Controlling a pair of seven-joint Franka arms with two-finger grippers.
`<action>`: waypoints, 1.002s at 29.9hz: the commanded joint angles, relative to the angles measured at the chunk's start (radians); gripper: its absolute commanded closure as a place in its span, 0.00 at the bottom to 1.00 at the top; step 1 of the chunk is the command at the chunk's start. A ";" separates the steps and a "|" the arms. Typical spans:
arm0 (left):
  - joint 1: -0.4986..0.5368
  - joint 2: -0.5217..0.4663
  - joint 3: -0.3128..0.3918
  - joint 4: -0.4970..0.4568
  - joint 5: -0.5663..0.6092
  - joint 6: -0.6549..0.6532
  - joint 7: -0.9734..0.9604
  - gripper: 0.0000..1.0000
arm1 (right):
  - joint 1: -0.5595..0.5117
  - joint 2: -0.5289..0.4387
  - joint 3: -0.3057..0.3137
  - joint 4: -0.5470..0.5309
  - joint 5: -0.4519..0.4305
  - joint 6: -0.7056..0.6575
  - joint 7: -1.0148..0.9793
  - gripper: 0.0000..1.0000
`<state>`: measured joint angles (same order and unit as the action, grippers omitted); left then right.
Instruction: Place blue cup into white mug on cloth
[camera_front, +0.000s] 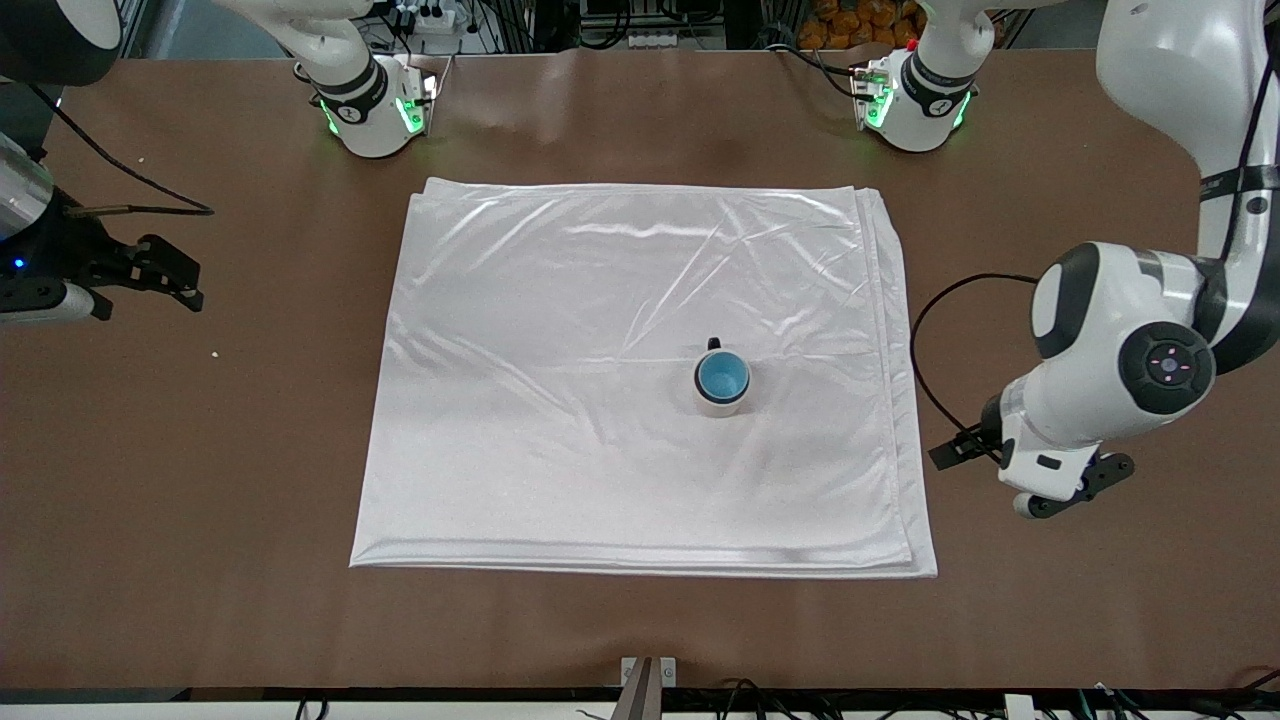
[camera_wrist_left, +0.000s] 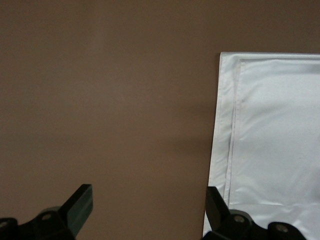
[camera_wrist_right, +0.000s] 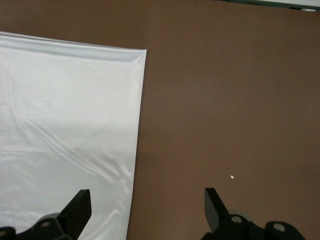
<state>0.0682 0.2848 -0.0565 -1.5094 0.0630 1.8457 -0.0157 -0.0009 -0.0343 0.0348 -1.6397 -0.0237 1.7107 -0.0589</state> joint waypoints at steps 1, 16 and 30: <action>-0.027 -0.096 0.030 -0.080 -0.037 -0.003 0.023 0.00 | 0.035 -0.033 -0.039 -0.028 0.016 0.003 -0.019 0.00; -0.041 -0.253 0.032 -0.086 -0.038 -0.203 0.022 0.00 | 0.035 -0.047 -0.038 -0.005 0.018 0.001 -0.044 0.00; -0.041 -0.320 0.032 -0.077 -0.071 -0.293 0.037 0.00 | 0.032 -0.047 -0.038 0.012 0.053 -0.062 -0.036 0.00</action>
<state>0.0397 0.0032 -0.0415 -1.5606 0.0365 1.5645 -0.0018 0.0218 -0.0692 0.0087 -1.6319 0.0072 1.6914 -0.0861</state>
